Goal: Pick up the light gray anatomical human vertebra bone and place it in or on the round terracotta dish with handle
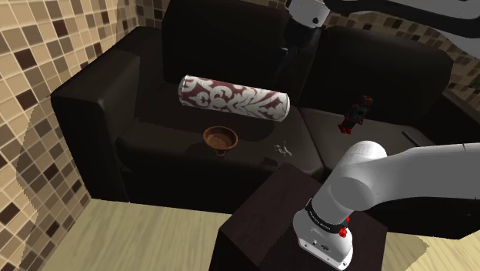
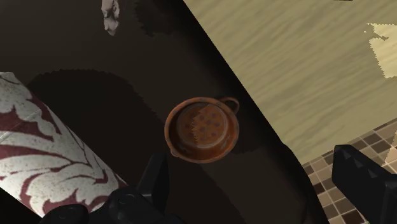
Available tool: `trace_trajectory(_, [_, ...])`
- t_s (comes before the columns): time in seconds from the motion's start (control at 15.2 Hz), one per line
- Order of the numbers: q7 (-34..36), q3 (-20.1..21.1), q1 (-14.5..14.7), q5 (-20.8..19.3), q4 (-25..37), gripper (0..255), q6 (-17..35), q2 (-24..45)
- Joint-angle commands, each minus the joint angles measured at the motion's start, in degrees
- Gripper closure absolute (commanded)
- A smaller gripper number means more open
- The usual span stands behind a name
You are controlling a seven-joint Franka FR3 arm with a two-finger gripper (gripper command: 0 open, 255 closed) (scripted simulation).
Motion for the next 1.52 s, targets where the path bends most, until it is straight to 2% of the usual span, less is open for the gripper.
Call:
trace_trajectory(0.0, [0.0,0.0,0.0,0.0,0.0,0,0.0,0.0])
trace_trajectory(0.46, [-5.8,-6.2,-2.1,-3.1,-14.6,0,9.6,-6.2])
trace_trajectory(0.86, [-11.3,-12.8,-5.3,-7.0,-24.9,0,18.7,-8.5])
trace_trajectory(1.19, [-16.7,-19.4,-8.7,-10.9,-31.7,0,27.6,-6.9])
trace_trajectory(1.45, [-21.5,-25.6,-11.3,-14.2,-35.4,0,36.3,-2.4])
